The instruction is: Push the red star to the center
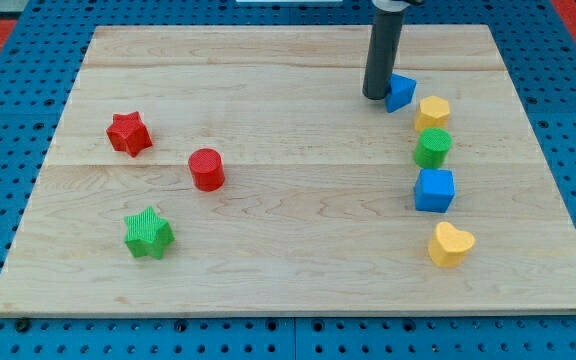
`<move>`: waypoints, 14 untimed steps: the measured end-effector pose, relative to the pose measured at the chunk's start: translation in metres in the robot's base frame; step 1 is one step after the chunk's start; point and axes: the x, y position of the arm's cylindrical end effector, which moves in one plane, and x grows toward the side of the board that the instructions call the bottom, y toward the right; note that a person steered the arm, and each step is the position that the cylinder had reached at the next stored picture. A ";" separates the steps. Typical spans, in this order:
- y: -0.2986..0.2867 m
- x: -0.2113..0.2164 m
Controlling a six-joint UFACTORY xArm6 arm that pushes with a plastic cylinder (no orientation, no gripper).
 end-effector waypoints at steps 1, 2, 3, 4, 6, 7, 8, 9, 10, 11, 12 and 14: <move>0.014 -0.005; 0.028 -0.007; -0.001 -0.021; -0.111 -0.002; -0.327 -0.001; -0.320 0.073; -0.303 0.074; -0.352 0.095; -0.340 0.141; -0.298 0.125; -0.298 0.045; -0.222 0.011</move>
